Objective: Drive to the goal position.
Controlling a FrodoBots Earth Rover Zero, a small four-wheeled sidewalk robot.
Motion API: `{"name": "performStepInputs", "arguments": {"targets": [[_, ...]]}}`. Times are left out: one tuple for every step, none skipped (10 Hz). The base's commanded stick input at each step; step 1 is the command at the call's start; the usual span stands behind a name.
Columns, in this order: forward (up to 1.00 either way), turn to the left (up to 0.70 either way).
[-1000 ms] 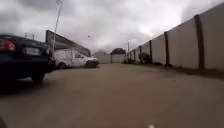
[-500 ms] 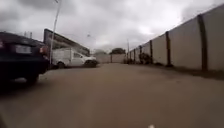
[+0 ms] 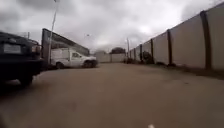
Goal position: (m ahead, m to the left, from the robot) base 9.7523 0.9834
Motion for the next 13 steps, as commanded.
{"name": "performStepInputs", "arguments": {"targets": [[0.5, 0.0], [0.5, 0.0], [0.5, 0.0], [0.5, 0.0], [0.5, 0.0], [0.5, 0.0], [0.5, 0.0], [0.5, 0.0], [0.5, 0.0], [0.5, 0.0], [0.5, 0.0], [0.5, 0.0], [0.5, 0.0]]}}
